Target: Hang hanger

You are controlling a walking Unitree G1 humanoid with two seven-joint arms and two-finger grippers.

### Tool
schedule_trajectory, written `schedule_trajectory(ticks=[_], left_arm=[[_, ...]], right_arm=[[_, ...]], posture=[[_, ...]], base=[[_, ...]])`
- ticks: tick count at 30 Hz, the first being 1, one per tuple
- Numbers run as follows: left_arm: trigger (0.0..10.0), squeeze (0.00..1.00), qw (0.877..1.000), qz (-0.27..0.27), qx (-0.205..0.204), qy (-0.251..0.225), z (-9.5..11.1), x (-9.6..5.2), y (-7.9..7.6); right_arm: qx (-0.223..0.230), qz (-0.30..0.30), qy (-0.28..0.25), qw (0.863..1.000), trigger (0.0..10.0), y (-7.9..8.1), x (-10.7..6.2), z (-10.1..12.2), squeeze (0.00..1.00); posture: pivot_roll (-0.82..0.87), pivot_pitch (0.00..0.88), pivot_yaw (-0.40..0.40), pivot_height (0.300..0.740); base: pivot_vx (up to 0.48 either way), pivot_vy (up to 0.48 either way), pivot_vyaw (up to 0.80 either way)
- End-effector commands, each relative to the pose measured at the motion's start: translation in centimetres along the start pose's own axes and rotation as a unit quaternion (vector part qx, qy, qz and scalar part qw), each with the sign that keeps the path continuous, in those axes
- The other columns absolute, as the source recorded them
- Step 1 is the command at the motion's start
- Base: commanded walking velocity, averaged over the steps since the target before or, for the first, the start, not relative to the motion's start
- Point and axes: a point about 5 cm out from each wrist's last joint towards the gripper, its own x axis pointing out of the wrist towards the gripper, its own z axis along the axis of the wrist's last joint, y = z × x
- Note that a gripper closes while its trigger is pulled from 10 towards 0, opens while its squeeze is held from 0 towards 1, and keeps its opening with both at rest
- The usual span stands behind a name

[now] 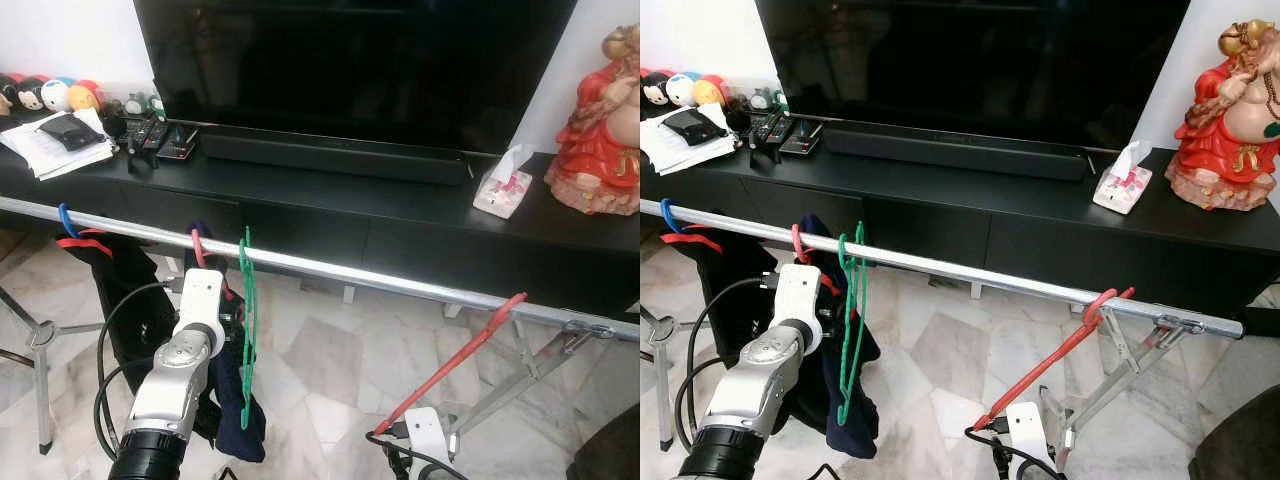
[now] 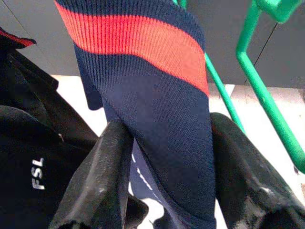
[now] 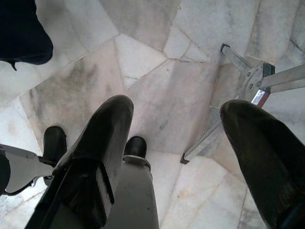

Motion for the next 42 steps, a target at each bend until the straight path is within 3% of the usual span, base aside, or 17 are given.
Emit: schedule_trajectory(ticks=[1,28,35,40,41,42], left_arm=[[0.0,0.00,1.000,0.005,0.009,0.004,-0.2,0.1,0.1],[0.0,0.00,0.999,0.005,0.033,-0.002,-0.6,0.0,0.0],[0.0,0.00,0.998,0.025,0.045,-0.023,-0.4,-0.4,0.3],[0.0,0.00,0.994,0.065,0.051,-0.070,0.1,-1.1,1.4],[1.1,0.00,0.994,0.067,0.047,-0.078,0.1,-1.2,1.5],[4.3,0.00,0.993,0.070,0.047,-0.087,0.2,-1.4,1.6]], right_arm=[[0.007,-0.003,0.003,1.000,10.0,-0.1,0.0,-0.1,0.00],[0.005,-0.001,0.003,1.000,10.0,-0.1,0.0,-0.1,0.00],[0.005,-0.001,0.003,1.000,10.0,-0.1,0.0,-0.1,0.00],[0.004,-0.001,0.003,1.000,10.0,-0.1,0.0,-0.2,0.00],[0.004,-0.001,0.004,1.000,10.0,-0.1,0.0,-0.2,0.00],[0.004,-0.001,0.004,1.000,10.0,-0.1,0.0,-0.2,0.00]], posture=[[-0.03,0.045,-0.039,0.740],[-0.03,0.041,-0.039,0.740],[-0.03,0.041,-0.039,0.740],[-0.03,0.029,-0.037,0.740],[-0.03,0.027,-0.038,0.740],[-0.03,0.027,-0.038,0.740]], base=[[0.000,0.000,0.00],[0.000,0.000,0.00],[0.000,0.000,0.00],[0.000,0.000,0.00],[0.000,0.000,0.00],[0.000,0.000,0.00]])
